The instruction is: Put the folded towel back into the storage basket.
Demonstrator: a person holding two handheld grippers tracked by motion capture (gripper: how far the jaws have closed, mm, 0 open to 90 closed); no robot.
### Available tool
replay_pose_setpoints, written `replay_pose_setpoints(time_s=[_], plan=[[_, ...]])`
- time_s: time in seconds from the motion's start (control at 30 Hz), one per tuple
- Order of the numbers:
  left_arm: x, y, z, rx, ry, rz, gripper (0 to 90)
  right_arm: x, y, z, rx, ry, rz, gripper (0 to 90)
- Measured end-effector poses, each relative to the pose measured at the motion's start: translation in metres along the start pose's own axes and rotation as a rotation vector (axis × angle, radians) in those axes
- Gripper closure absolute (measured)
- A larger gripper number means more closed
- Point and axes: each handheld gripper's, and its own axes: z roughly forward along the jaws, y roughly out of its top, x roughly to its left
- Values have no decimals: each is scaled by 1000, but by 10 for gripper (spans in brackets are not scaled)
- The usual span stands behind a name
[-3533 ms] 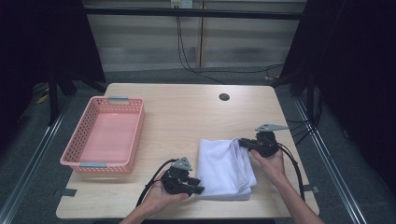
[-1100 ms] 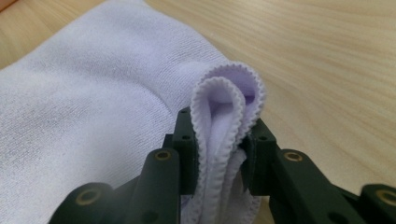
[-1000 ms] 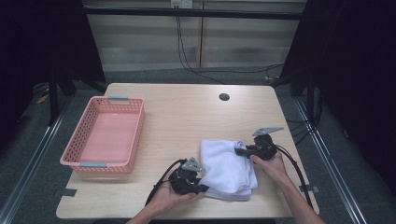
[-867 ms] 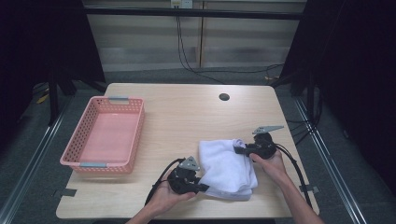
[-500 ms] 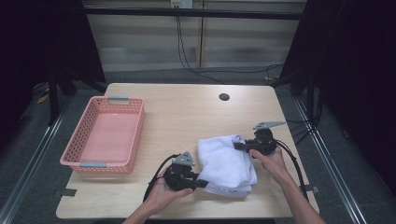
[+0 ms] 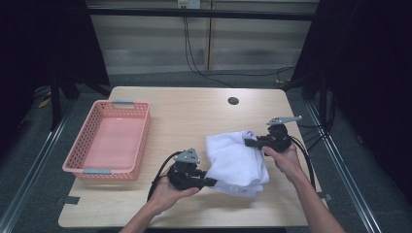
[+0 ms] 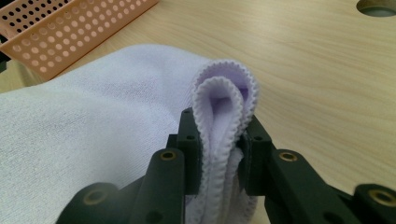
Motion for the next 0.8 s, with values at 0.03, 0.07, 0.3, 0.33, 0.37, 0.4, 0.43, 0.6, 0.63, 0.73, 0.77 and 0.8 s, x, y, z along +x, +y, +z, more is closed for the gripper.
replay_pose_setpoints(time_s=[0.03,0.07,0.3,0.33,0.37,0.4,0.43,0.6,0.63,0.73,0.77,0.8], plan=[[1,1,-2,-1,4,-1,718,0,2,0,-1,-1,-5,740],[2,3,-3,-4,5,-3,718,0,3,0,-4,0,-3,740],[9,8,-14,-36,17,-13,719,-1,17,2,-21,11,-2,741],[9,9,-16,-35,22,-10,719,-1,19,3,-23,14,-4,741],[8,10,-17,-38,22,-10,719,-1,21,3,-25,17,-7,741],[8,12,-19,-44,23,-8,719,0,23,3,-27,18,-11,742],[8,13,-21,-49,24,-3,719,1,26,2,-28,18,-12,742],[11,18,-30,-76,33,-10,718,4,39,0,-46,22,-26,744],[12,18,-32,-76,37,-9,718,4,42,0,-47,22,-27,744],[13,20,-39,-90,49,-10,719,7,50,2,-54,29,-33,745],[14,21,-42,-91,53,-8,719,8,52,3,-61,31,-31,745],[14,22,-45,-96,57,-12,720,8,55,4,-63,36,-37,745]])
